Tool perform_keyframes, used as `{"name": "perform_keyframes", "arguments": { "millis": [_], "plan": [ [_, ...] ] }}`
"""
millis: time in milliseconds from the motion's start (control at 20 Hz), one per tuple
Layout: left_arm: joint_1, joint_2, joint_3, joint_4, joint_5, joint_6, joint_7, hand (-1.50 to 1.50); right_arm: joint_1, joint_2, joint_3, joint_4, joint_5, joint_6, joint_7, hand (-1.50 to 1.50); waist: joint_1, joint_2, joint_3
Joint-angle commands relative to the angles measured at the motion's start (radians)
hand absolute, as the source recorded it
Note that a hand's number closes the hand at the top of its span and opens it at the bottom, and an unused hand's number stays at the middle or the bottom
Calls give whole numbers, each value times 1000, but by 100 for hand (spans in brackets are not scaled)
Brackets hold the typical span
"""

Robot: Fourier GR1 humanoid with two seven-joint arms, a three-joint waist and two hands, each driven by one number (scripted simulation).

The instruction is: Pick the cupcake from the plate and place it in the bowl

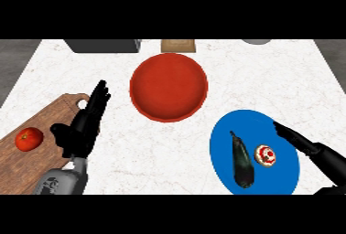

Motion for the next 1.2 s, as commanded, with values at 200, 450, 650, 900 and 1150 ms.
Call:
{"name": "perform_keyframes", "arguments": {
  "millis": [200,450,650,900,1150],
  "plan": [
    [60,-79,-37,-48,-73,16,-9,0,-49,78,-4,95,96,-15,-46,-150,3,0,0],
    [-35,-41,29,-22,-52,-9,58,0,-114,73,24,226,294,-156,-120,-150,3,1,0],
    [-3,-72,15,0,-77,-17,3,0,-103,109,71,273,388,-220,-182,-150,1,1,0],
    [56,-65,15,-97,-78,-43,52,0,-160,137,81,392,413,-200,-223,-150,5,0,0],
    [4,-73,55,16,-81,-34,-3,0,-99,61,169,250,506,-203,-345,150,-5,0,0]
  ]
}}
